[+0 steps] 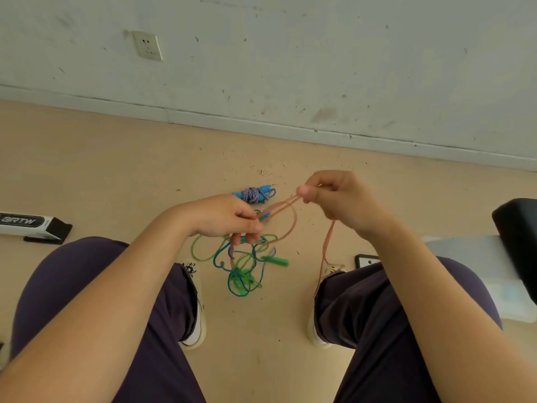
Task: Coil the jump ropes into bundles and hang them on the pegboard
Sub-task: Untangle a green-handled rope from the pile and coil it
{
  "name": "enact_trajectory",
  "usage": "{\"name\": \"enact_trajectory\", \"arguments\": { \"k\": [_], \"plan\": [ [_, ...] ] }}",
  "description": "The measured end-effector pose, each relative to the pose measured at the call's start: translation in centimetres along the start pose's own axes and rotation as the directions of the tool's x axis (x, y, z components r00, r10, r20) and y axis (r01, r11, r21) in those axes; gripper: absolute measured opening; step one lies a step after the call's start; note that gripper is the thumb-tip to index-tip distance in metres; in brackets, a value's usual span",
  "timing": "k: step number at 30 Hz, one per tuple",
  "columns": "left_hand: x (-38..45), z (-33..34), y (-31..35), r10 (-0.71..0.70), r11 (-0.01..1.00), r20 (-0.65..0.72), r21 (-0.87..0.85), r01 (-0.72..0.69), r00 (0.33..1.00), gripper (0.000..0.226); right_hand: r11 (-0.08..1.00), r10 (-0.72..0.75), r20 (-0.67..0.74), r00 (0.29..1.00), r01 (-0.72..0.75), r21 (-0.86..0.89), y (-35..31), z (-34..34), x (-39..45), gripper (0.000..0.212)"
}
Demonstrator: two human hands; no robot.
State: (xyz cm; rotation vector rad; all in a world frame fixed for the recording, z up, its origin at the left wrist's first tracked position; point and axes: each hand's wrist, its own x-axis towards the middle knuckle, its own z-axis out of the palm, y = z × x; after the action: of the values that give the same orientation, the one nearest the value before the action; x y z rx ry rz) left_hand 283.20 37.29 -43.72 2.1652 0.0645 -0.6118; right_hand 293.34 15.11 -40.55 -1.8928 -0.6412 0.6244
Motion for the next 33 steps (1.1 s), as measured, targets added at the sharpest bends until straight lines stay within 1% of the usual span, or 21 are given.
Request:
{"name": "enact_trajectory", "arguments": {
  "k": [1,2,3,5,7,9,10,11,13,15,16,18,20,22,24,26,30,33],
  "plan": [
    [0.0,-0.2,0.1,0.016,0.999,-0.037,-0.046,-0.018,0.999,0.021,0.999,-0.014,-0.051,0.999,0.017,0.046,-0.1,-0.5,0.0,0.023],
    [-0.1,-0.4,0.2,0.036,0.994,-0.084,-0.097,-0.044,0.996,0.023,0.998,-0.023,-0.072,0.997,0.028,0.057,-0.2,-0.8,-0.1,0.024],
    [-0.1,-0.5,0.3,0.057,0.988,-0.124,-0.137,-0.074,0.991,0.023,0.998,-0.029,-0.057,0.998,0.032,0.05,-0.2,-1.1,-0.3,0.026],
    [-0.2,-0.5,0.5,0.092,0.976,-0.157,-0.184,-0.121,0.983,0.024,0.998,-0.024,0.039,0.999,0.022,0.052,-0.2,-0.9,-0.5,0.03],
    [-0.2,0.0,0.6,0.115,0.967,-0.157,-0.208,-0.147,0.981,0.025,0.999,0.013,0.147,0.989,-0.019,0.043,-0.2,-0.1,-0.7,0.035],
    [-0.1,0.3,0.7,0.117,0.963,-0.152,-0.224,-0.15,0.981,0.024,0.997,0.065,0.217,0.974,-0.052,-0.064,-0.3,0.7,-0.7,0.031],
    [-0.1,0.3,0.7,0.116,0.963,-0.153,-0.223,-0.149,0.981,0.022,0.991,0.089,0.224,0.971,-0.063,-0.119,-0.3,1.0,-0.7,0.028],
    [-0.1,0.2,0.7,0.116,0.962,-0.162,-0.225,-0.151,0.98,0.019,0.986,0.102,0.21,0.972,-0.071,-0.152,-0.3,1.0,-0.6,0.027],
    [-0.2,0.0,0.7,0.122,0.945,-0.184,-0.278,-0.17,0.975,0.013,0.984,0.102,0.155,0.983,-0.077,-0.159,-0.3,0.7,-0.3,0.029],
    [-0.3,-0.3,0.6,0.133,0.91,-0.197,-0.364,-0.198,0.971,0.025,0.99,0.086,0.118,0.989,-0.072,-0.12,-0.1,0.3,-0.1,0.031],
    [-0.3,-0.3,0.6,0.134,0.898,-0.208,-0.388,-0.207,0.969,0.027,0.993,0.08,0.109,0.991,-0.069,-0.098,0.0,0.3,-0.1,0.031],
    [-0.1,-0.1,0.6,0.12,0.891,-0.265,-0.397,-0.222,0.957,0.016,0.995,0.062,0.096,0.993,-0.054,-0.08,0.2,0.5,-0.1,0.029],
    [0.2,0.1,0.5,0.074,0.885,-0.32,-0.416,-0.211,0.944,0.006,0.997,0.04,0.088,0.995,-0.034,-0.072,0.3,0.5,0.1,0.026],
    [0.4,0.2,0.5,0.033,0.876,-0.329,-0.445,-0.186,0.944,0.007,0.997,0.03,0.071,0.997,-0.025,-0.07,0.5,0.4,0.2,0.022],
    [0.5,0.2,0.5,0.012,0.877,-0.323,-0.451,-0.165,0.946,0.009,0.992,0.029,0.042,0.999,-0.024,-0.123,0.5,0.2,0.2,0.018],
    [0.5,0.2,0.6,0.023,0.879,-0.335,-0.441,-0.178,0.942,0.009,0.992,0.024,0.031,0.999,-0.02,-0.121,0.4,0.2,0.1,0.014],
    [0.4,0.4,0.9,0.087,0.864,-0.349,-0.439,-0.245,0.933,0.009,0.996,-0.008,0.054,0.998,0.013,-0.087,0.0,0.5,0.1,0.011],
    [0.4,0.5,0.9,0.075,0.853,-0.368,-0.457,-0.251,0.927,0.009,0.995,-0.01,0.017,1.0,0.011,-0.099,0.1,0.3,0.1,0.009]
  ]
}}
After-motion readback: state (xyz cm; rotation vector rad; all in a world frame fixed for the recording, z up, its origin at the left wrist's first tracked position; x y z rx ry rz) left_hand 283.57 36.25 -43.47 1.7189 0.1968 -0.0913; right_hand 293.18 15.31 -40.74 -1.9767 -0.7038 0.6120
